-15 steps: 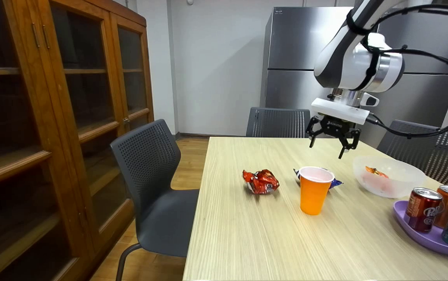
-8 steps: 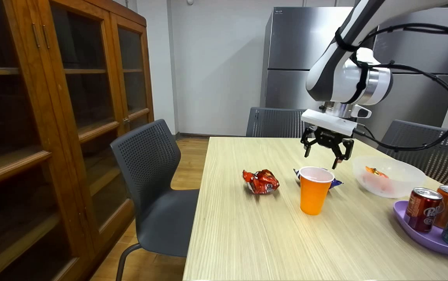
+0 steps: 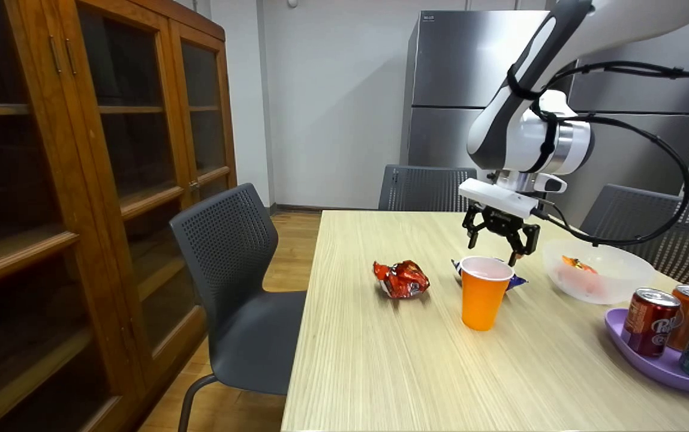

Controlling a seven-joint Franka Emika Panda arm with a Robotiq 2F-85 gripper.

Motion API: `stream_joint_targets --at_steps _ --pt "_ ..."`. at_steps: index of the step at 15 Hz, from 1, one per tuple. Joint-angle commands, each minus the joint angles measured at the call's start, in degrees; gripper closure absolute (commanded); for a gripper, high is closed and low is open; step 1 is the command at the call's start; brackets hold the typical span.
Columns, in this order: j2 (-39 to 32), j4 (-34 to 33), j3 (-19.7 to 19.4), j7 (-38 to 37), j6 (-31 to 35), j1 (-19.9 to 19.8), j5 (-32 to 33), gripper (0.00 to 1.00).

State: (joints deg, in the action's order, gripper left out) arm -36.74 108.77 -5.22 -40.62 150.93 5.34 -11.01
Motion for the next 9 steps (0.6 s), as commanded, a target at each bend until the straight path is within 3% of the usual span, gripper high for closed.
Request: stream_joint_targets --at_steps 1,9 --pt "-2.39 -3.14 -0.56 -2.44 -0.27 0.91 -0.78 0.0" --pt "-5.17 -6.7 -0.55 -3.66 -0.78 0.98 -0.63 0.0"
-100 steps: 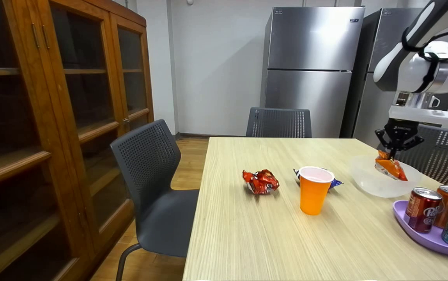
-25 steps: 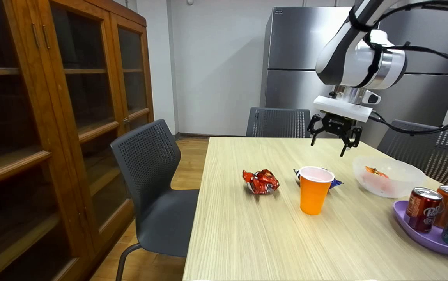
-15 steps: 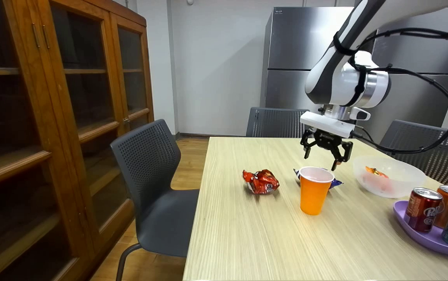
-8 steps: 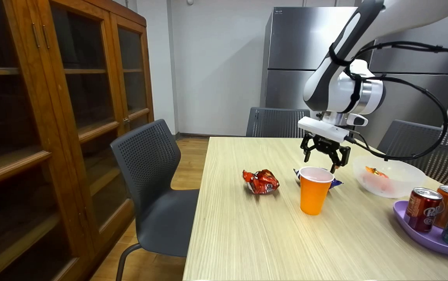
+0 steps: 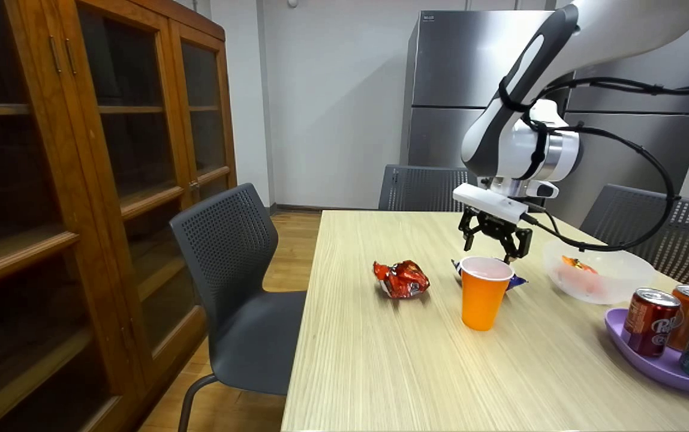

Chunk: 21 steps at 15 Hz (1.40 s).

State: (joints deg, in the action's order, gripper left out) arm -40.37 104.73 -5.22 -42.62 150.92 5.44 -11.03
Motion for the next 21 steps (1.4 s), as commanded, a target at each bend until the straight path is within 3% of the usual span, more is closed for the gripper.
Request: stream_joint_targets --at_steps 1,6,7,9,17,21 --pt "-1.93 -3.17 -0.6 -1.72 -0.87 0.95 -0.52 0.0" --pt "-3.26 -4.92 -0.57 -1.69 -1.16 1.08 -0.53 0.0" --pt "-3.47 -5.18 -0.53 -1.62 -1.3 1.08 -0.54 0.25" --pt "-3.76 -5.5 -0.44 -1.48 -1.28 1.07 -0.59 0.34" --pt "-3.42 -5.46 -0.45 -1.41 -1.07 1.16 -0.65 0.97" --pt "-2.7 -4.95 -0.69 -1.36 -1.25 1.41 -0.31 1.0"
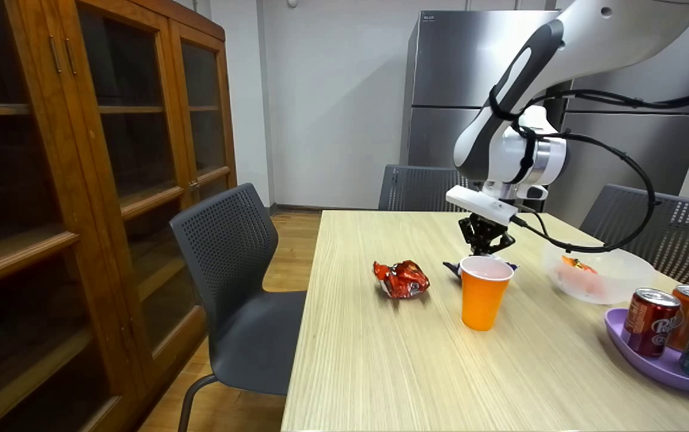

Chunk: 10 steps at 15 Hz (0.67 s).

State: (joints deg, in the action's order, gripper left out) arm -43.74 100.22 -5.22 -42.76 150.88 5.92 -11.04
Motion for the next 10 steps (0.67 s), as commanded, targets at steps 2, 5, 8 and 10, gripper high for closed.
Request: stream_joint_targets --at_steps 2,5,8,10 --pt "1.3 0.1 -0.66 -1.1 -1.23 1.05 -0.23 1.0" --pt "2.96 1.12 -0.55 -0.8 -0.63 1.41 -0.1 1.0" --pt "5.25 1.92 -0.44 -0.57 -0.01 1.69 -0.09 1.0" --pt "7.31 2.68 -0.52 -0.41 0.49 1.77 0.04 1.0"
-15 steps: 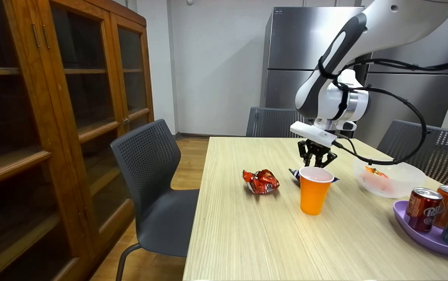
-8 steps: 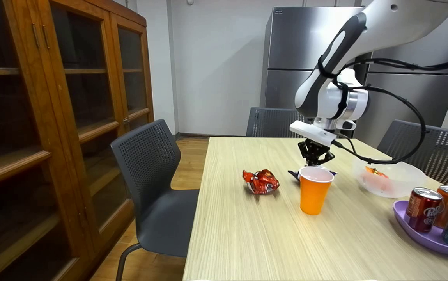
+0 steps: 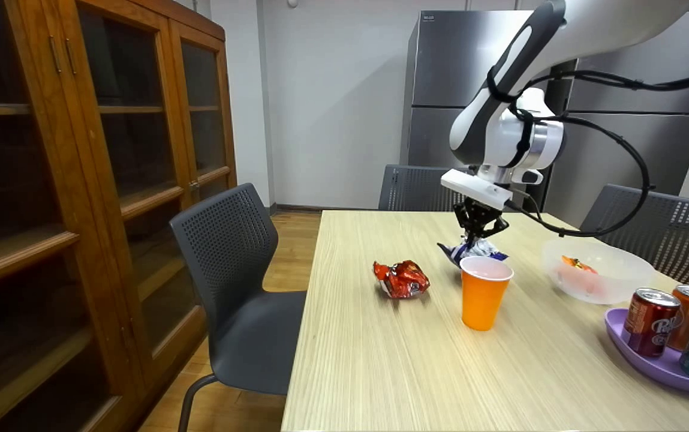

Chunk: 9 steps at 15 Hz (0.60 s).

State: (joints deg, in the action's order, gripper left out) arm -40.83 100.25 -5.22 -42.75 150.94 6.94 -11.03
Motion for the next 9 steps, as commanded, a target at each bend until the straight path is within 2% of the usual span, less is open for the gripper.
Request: stream_joint_targets --at_steps 1,9 --pt "5.43 3.05 -0.56 -0.32 0.71 0.69 0.1 1.0" --pt "14.2 9.51 -2.89 -0.88 4.23 0.02 0.76 1.0"
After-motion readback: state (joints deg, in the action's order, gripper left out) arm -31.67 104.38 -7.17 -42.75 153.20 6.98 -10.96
